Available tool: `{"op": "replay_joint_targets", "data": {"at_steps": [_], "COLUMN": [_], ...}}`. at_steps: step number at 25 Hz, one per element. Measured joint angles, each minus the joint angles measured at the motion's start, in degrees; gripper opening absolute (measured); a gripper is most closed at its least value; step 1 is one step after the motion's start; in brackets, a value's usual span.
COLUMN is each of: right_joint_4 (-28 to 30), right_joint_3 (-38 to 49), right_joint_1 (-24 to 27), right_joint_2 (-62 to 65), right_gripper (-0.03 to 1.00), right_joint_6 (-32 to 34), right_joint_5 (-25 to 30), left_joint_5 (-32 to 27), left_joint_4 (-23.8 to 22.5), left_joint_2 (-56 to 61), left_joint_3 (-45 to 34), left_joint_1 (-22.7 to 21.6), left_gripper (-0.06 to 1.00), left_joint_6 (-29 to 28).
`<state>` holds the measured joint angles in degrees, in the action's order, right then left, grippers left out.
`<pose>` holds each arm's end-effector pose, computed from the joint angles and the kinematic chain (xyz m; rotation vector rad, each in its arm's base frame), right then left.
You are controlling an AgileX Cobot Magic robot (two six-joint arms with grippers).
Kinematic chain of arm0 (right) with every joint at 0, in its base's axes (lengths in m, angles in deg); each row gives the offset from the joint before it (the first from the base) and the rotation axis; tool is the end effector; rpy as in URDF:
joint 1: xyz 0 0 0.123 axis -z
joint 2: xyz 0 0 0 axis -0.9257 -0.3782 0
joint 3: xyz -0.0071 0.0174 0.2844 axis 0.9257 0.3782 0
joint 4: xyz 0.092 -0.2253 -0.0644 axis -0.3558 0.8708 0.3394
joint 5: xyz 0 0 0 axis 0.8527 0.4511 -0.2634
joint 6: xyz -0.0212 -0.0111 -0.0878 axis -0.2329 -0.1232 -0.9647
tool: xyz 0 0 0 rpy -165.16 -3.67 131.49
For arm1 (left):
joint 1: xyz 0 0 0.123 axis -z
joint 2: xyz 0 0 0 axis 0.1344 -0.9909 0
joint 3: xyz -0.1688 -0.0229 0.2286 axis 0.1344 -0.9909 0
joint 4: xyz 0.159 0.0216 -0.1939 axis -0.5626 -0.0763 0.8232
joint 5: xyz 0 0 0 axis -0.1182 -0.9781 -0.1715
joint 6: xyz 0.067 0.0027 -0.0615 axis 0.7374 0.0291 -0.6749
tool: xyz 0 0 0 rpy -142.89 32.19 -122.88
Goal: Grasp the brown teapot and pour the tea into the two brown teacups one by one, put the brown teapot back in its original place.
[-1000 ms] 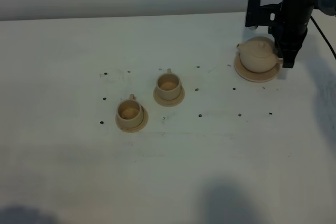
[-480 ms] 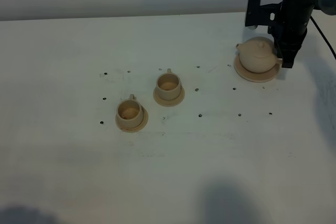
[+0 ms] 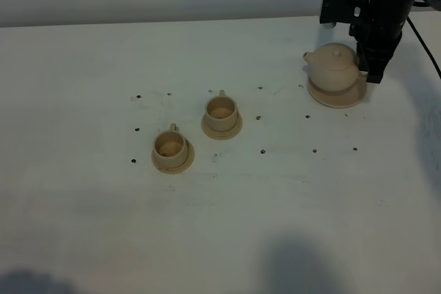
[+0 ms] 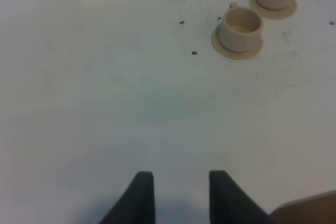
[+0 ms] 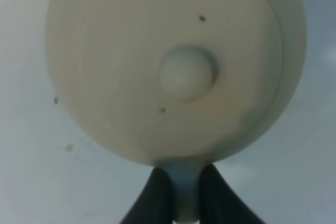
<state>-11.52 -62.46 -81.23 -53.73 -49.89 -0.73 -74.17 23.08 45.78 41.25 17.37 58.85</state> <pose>0.4729 0.1059 0.1904 -1.9073 2.3235 -0.2232 -0.0027 -0.0072 0.2665 0.2067 2.0707 -0.2012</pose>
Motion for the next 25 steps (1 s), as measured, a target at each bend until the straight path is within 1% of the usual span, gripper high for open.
{"op": "replay_joint_targets", "data": {"at_steps": [7, 14, 17, 21, 25], "right_joint_4": [-1.5, -3.0, -1.9, 2.1, 2.5], "right_joint_3": [0.0, 0.0, 0.0, 0.0, 0.0], "right_joint_1": [0.0, -0.6, -3.0, -7.5, -11.4], "right_joint_2": [0.1, 1.8, 3.1, 4.0, 5.0], "right_gripper": [0.11, 0.11, 0.11, 0.11, 0.11], "right_joint_6": [0.6, 4.8, 8.1, 13.0, 15.6], "right_joint_5": [1.3, 1.3, 1.4, 1.5, 1.7], "left_joint_5": [0.0, 0.0, 0.0, 0.0, 0.0], "left_joint_4": [0.0, 0.0, 0.0, 0.0, 0.0], "left_joint_2": [0.0, 0.0, 0.0, 0.0, 0.0], "left_joint_3": [0.0, 0.0, 0.0, 0.0, 0.0], "left_joint_1": [0.0, 0.0, 0.0, 0.0, 0.0], "left_gripper": [0.24, 0.24, 0.24, 0.24, 0.24], "left_joint_6": [0.0, 0.0, 0.0, 0.0, 0.0]}}
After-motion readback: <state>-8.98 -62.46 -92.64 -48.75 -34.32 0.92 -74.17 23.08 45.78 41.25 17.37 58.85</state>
